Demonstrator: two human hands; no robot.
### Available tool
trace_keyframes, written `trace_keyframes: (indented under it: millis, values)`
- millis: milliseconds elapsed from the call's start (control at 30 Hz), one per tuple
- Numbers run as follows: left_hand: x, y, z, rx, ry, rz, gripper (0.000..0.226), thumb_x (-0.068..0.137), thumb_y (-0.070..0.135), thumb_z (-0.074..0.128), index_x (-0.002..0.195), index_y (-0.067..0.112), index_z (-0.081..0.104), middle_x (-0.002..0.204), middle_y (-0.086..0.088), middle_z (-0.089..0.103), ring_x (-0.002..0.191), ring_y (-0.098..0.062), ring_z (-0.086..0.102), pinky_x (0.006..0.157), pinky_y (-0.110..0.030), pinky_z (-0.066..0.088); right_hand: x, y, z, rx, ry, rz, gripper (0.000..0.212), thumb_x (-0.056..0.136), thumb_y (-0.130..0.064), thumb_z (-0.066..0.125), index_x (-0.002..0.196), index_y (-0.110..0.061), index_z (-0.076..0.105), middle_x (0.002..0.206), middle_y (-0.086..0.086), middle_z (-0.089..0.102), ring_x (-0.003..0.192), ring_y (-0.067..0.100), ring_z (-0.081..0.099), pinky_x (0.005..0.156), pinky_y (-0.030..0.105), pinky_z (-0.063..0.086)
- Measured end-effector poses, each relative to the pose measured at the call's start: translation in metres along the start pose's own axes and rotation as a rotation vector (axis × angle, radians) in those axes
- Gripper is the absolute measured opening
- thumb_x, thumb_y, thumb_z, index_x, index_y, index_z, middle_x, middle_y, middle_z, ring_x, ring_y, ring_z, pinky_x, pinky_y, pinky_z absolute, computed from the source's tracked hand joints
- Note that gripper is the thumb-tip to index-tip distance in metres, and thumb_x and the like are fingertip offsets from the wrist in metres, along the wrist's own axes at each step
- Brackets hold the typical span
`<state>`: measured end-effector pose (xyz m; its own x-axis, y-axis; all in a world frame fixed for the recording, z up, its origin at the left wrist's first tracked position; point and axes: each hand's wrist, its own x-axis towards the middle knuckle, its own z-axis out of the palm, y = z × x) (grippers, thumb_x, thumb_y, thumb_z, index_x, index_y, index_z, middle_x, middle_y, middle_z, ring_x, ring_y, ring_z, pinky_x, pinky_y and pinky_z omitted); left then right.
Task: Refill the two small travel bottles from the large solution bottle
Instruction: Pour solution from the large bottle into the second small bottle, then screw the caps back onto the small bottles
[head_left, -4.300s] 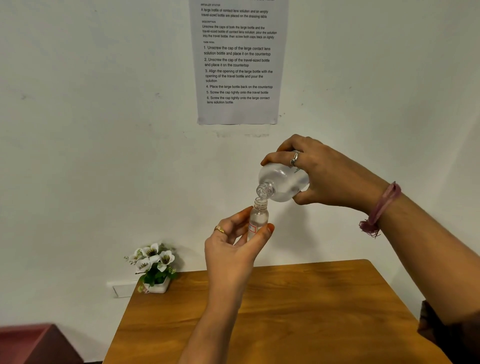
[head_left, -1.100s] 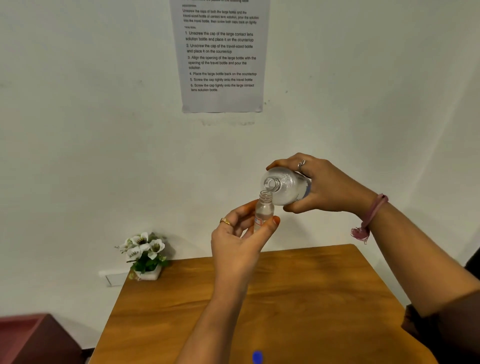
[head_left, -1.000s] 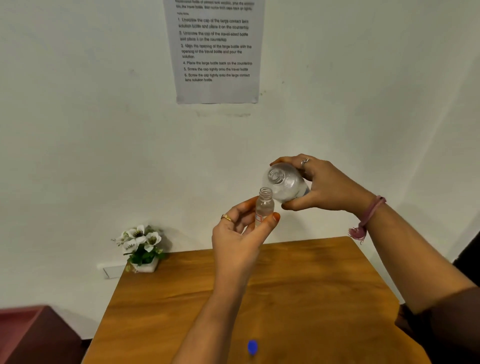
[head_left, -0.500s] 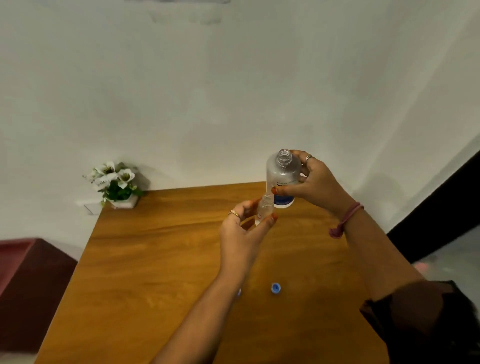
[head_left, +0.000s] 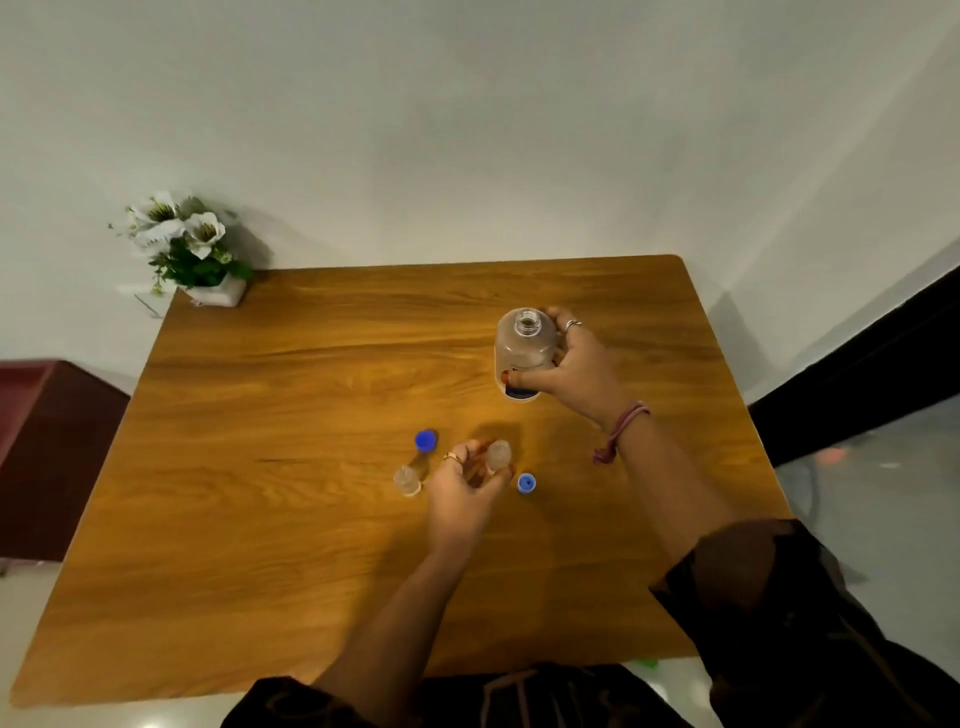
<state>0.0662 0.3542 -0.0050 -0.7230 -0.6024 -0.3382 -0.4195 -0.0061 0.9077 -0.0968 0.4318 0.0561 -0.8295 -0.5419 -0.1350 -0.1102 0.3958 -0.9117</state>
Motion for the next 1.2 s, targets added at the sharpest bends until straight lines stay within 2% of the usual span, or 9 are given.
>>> trace_keyframes:
  millis: [100, 233, 367, 600, 800, 867, 1000, 1133, 1200]
  values:
    - [0.000, -0.019, 0.003, 0.036, 0.025, -0.034, 0.045, 0.076, 0.016, 0.078, 0.118, 0.012, 0.062, 0.110, 0.003, 0.069, 0.103, -0.009, 0.064, 0.090, -0.031, 0.055, -0.001, 0.012, 0.015, 0.007, -0.041, 0.010, 0.088, 0.059, -0.019, 0.087, 0.133, -0.017, 0.039, 0.126, 0.000, 0.053, 0.114, 0.016, 0.053, 0.092, 0.027, 0.050]
    - [0.004, -0.031, 0.006, 0.069, 0.055, -0.055, 0.044, 0.077, 0.014, 0.077, 0.118, 0.012, 0.062, 0.113, 0.002, 0.068, 0.104, -0.010, 0.063, 0.089, -0.025, 0.053, 0.003, 0.023, 0.032, 0.033, -0.077, 0.034, 0.076, 0.059, -0.014, 0.087, 0.118, -0.027, 0.041, 0.118, -0.003, 0.054, 0.110, 0.016, 0.055, 0.094, 0.032, 0.050]
    - [0.005, -0.040, 0.009, 0.077, 0.039, -0.093, 0.042, 0.078, 0.012, 0.076, 0.117, 0.014, 0.062, 0.113, 0.002, 0.067, 0.104, -0.010, 0.062, 0.082, -0.016, 0.048, 0.005, 0.032, 0.045, 0.029, -0.088, 0.059, 0.083, 0.060, -0.010, 0.086, 0.128, -0.015, 0.038, 0.119, -0.001, 0.051, 0.112, 0.017, 0.053, 0.096, 0.029, 0.048]
    - [0.005, -0.044, 0.011, 0.074, 0.046, -0.106, 0.038, 0.079, 0.012, 0.076, 0.114, 0.013, 0.063, 0.104, 0.006, 0.064, 0.099, -0.008, 0.061, 0.073, -0.010, 0.046, 0.003, 0.043, 0.055, 0.021, -0.106, 0.083, 0.077, 0.063, -0.004, 0.082, 0.126, -0.015, 0.038, 0.113, -0.003, 0.050, 0.102, 0.009, 0.052, 0.079, 0.011, 0.045]
    - [0.007, -0.047, 0.013, 0.076, 0.044, -0.095, 0.045, 0.079, 0.009, 0.074, 0.121, 0.011, 0.059, 0.110, 0.005, 0.062, 0.105, -0.009, 0.058, 0.072, -0.008, 0.045, 0.003, 0.051, 0.059, 0.015, -0.121, 0.068, 0.075, 0.062, -0.006, 0.084, 0.120, -0.021, 0.040, 0.116, -0.001, 0.054, 0.106, 0.011, 0.054, 0.087, 0.016, 0.047]
    - [0.006, -0.049, 0.013, 0.066, 0.050, -0.094, 0.051, 0.079, 0.009, 0.075, 0.127, 0.012, 0.056, 0.116, 0.004, 0.062, 0.109, -0.009, 0.058, 0.079, -0.011, 0.047, 0.003, 0.054, 0.060, -0.010, -0.132, 0.067, 0.076, 0.060, -0.012, 0.085, 0.122, -0.019, 0.041, 0.120, 0.001, 0.055, 0.109, 0.013, 0.055, 0.093, 0.024, 0.048]
    - [0.005, -0.051, 0.012, 0.025, 0.044, -0.071, 0.059, 0.078, 0.010, 0.075, 0.133, 0.014, 0.052, 0.123, 0.003, 0.063, 0.114, -0.010, 0.059, 0.090, -0.021, 0.050, 0.002, 0.058, 0.058, -0.107, -0.170, 0.087, 0.098, 0.055, -0.025, 0.087, 0.136, -0.016, 0.034, 0.131, 0.003, 0.049, 0.122, 0.015, 0.048, 0.104, 0.039, 0.042]
    - [0.002, -0.046, 0.003, 0.049, 0.032, -0.001, 0.064, 0.077, 0.010, 0.076, 0.134, 0.015, 0.049, 0.128, 0.003, 0.059, 0.115, -0.005, 0.055, 0.086, -0.007, 0.043, -0.006, 0.045, 0.045, -0.160, -0.162, 0.124, 0.113, 0.058, -0.025, 0.087, 0.146, -0.014, 0.018, 0.148, 0.005, 0.031, 0.135, 0.018, 0.033, 0.112, 0.037, 0.032]
    - [-0.003, -0.044, -0.007, 0.056, 0.047, 0.057, 0.065, 0.076, 0.012, 0.078, 0.134, 0.016, 0.048, 0.128, 0.004, 0.057, 0.116, -0.005, 0.053, 0.089, -0.009, 0.044, -0.012, 0.037, 0.038, -0.203, -0.157, 0.138, 0.111, 0.061, -0.024, 0.086, 0.147, -0.013, 0.015, 0.150, 0.006, 0.027, 0.136, 0.018, 0.030, 0.112, 0.035, 0.031]
